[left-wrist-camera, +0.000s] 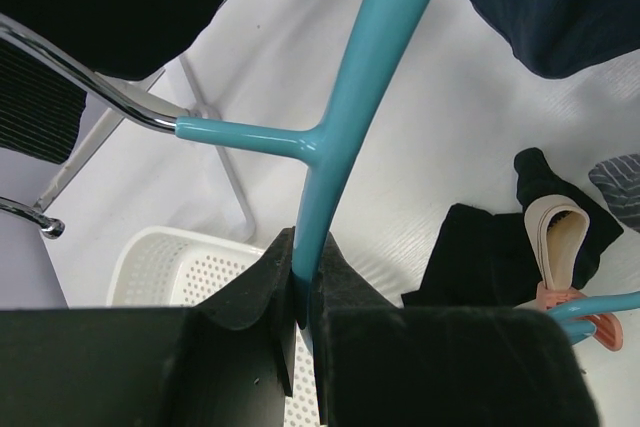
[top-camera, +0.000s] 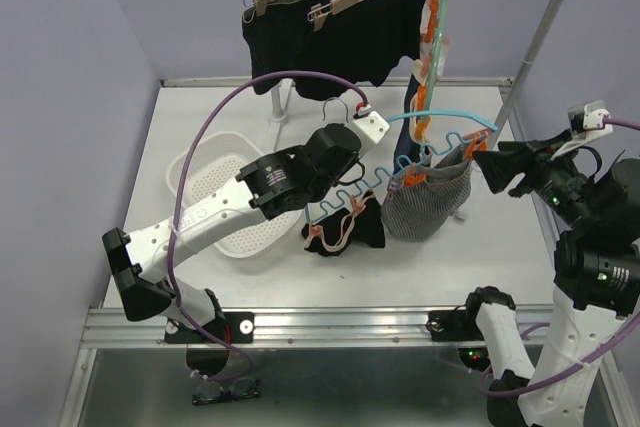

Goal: Remove the underwear clipped to the hanger
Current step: Remove the underwear from the hanger.

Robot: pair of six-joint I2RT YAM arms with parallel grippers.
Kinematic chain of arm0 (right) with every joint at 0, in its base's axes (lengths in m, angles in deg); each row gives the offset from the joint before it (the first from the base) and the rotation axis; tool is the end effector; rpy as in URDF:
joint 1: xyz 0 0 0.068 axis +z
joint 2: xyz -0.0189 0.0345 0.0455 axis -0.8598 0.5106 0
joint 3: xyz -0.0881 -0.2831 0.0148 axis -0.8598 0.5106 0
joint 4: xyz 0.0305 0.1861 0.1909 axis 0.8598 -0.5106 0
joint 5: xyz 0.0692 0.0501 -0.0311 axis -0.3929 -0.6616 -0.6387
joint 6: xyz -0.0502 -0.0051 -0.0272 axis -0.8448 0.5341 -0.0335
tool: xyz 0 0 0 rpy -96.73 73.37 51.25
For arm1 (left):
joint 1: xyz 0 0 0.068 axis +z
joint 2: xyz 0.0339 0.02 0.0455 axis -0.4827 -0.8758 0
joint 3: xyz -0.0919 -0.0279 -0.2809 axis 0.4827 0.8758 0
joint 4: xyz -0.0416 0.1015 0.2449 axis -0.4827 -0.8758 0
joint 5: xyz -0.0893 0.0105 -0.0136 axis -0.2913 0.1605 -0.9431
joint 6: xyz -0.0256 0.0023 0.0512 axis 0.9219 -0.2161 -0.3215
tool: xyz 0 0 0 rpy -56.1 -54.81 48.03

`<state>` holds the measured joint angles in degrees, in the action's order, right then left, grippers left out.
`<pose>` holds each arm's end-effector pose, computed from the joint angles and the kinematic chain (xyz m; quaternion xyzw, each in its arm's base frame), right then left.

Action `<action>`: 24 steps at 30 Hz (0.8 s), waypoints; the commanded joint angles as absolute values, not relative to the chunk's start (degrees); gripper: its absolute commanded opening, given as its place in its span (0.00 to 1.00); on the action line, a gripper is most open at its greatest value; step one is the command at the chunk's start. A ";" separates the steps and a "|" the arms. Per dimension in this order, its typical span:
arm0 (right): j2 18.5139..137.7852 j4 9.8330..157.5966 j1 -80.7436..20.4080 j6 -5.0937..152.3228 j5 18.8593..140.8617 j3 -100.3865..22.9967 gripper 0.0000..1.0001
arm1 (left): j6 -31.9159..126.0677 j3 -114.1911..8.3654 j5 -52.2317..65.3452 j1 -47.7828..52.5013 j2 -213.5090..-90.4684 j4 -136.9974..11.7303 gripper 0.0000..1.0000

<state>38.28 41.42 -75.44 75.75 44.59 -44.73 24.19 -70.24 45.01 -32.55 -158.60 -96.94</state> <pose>0.0648 0.0100 0.5088 -0.1011 0.7109 0.2232 0.6593 0.1717 -0.2724 0.4463 0.3688 0.7380 -0.0218 0.5646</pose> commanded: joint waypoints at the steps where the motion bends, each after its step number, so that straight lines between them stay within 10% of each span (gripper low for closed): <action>1: 36.71 43.62 -75.73 75.77 45.76 -42.08 0.63 | 26.97 -75.40 45.14 -32.75 -157.79 -94.53 0.00; 24: 35.83 50.47 -75.73 73.04 47.25 -36.27 0.51 | 29.25 -80.58 43.21 -32.75 -161.57 -97.34 0.00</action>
<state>35.68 45.09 -75.46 72.84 45.79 -37.12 26.66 -75.70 43.29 -32.55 -162.34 -100.70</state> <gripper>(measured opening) 0.514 0.161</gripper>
